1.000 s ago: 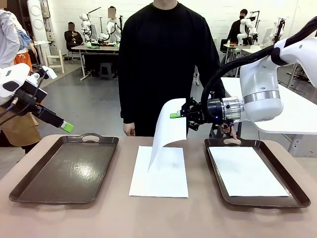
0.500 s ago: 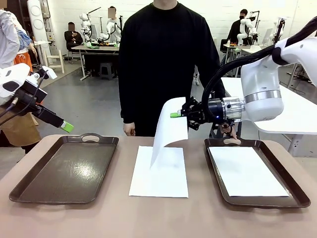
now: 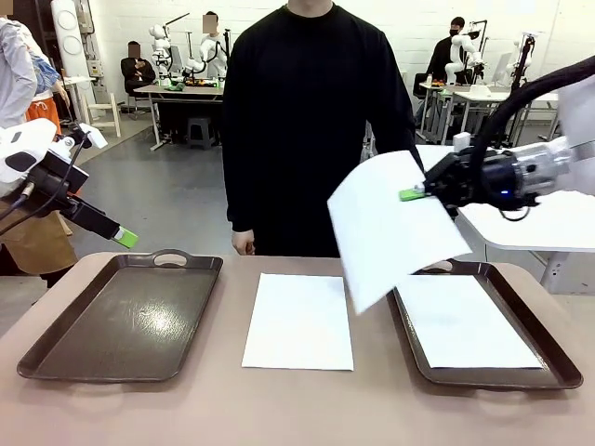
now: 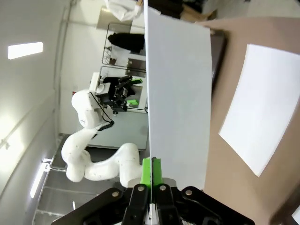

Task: Sort the A4 documents.
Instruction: Place the A4 Paper in the designated Handle tray.

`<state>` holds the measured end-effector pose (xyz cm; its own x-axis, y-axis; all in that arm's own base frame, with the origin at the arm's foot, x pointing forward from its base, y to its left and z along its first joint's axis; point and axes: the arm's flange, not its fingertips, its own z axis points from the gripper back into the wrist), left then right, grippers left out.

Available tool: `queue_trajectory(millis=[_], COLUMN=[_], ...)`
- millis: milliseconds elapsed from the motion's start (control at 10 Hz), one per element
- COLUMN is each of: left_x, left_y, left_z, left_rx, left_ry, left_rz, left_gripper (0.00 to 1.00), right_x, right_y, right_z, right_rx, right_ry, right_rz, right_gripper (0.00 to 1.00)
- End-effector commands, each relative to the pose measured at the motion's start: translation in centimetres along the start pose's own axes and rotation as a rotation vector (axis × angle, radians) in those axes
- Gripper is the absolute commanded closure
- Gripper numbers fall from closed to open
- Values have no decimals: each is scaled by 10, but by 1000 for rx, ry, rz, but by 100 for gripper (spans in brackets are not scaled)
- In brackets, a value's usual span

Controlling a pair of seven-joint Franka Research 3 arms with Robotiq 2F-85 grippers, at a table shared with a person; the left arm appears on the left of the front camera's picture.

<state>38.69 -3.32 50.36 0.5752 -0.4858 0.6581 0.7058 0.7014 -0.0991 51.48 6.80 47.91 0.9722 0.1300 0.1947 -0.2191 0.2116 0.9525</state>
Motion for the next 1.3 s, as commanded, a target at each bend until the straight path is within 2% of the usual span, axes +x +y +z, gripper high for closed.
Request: queue_trajectory(millis=[0,100,400,700,800,1200], left_x=[-3,-3,-3,-3,-3,-3], left_y=[3,3,3,3,3,3], left_z=[0,0,0,0,0,0], left_rx=[-13,-13,-13,-13,-13,-13], left_ry=[-14,-14,-14,-14,-14,-14], left_rz=[-10,-10,-10,-10,-10,-10], left_gripper=[0,0,0,0,0,0], right_x=[6,10,16,24,24,18], right_y=[-22,-37,-72,-106,-117,-151], right_z=[18,26,28,45,51,63], right_rx=[-28,-92,-94,-82,-113,-366], right_ry=[37,18,35,1,-11,-31], right_rz=[-3,-20,-80,-145,-154,-115], right_gripper=[99,99,99,99,99,99])
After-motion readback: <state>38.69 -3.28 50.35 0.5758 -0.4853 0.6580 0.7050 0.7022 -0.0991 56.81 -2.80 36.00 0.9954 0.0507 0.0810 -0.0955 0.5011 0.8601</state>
